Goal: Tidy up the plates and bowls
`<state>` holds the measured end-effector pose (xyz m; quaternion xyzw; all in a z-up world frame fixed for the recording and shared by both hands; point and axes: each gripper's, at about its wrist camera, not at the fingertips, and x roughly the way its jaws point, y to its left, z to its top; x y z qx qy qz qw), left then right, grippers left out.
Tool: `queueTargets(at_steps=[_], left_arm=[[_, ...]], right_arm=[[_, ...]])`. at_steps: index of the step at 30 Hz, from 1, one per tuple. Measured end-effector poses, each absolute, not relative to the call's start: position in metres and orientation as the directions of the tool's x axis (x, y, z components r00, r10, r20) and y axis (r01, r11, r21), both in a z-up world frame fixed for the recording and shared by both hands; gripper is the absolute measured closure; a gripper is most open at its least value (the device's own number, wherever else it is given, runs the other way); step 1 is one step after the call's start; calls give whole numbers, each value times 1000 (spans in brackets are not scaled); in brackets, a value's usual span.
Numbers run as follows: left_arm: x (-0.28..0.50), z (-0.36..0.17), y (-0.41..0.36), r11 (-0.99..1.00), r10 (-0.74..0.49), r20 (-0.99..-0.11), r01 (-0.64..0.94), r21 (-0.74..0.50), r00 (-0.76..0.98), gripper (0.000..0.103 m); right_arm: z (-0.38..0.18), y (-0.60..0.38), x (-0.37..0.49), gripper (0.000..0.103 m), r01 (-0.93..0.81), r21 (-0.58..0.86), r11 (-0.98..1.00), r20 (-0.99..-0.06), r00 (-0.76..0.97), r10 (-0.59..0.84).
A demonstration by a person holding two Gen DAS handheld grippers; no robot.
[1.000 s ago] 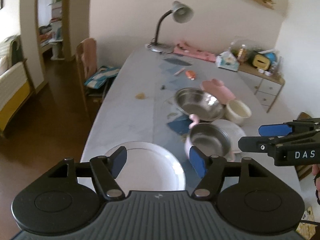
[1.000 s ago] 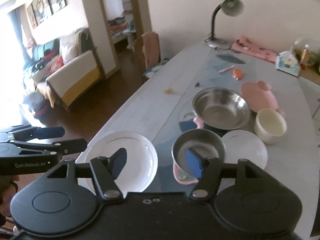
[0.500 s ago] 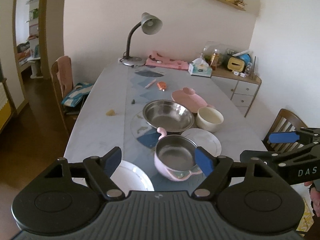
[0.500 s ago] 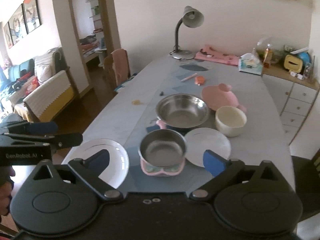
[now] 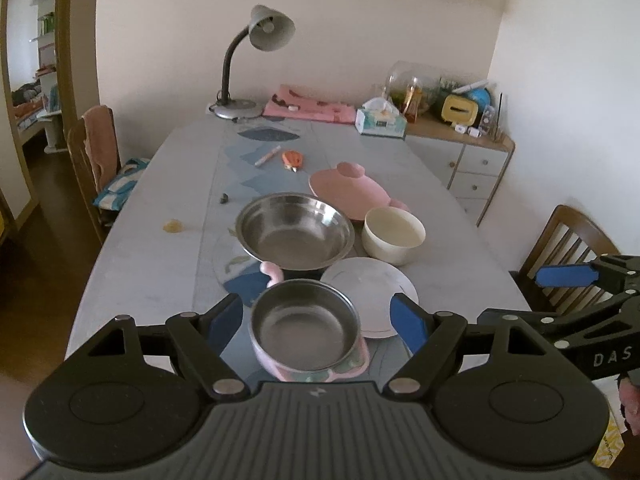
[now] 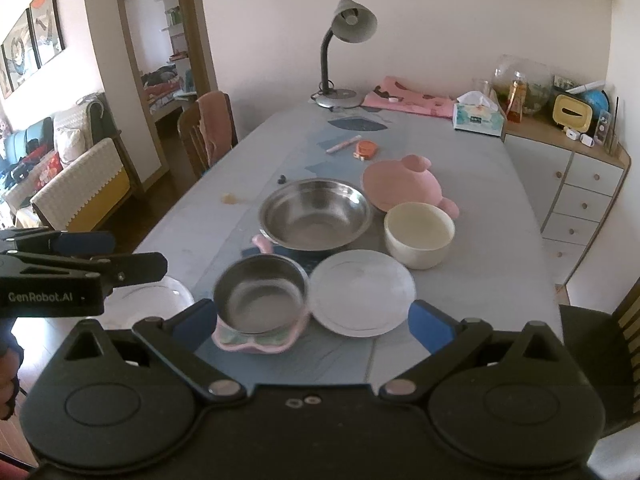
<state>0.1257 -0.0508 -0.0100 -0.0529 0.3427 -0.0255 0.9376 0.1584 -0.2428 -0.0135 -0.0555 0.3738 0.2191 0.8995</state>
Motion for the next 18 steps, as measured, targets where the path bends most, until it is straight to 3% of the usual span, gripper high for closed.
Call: queueTargets(at_steps=[4,18], left_arm=[[148,-21,-67,990,-85,-647,-9,-140,757,0],[222,-62,-114,988,-17,-719,-97,-117,695,0]], right_arm=[[-20,-262,179,0,-452,58,890,-713,605,354],[-90,-306,281,5,-463,116,879,-797,485,361]])
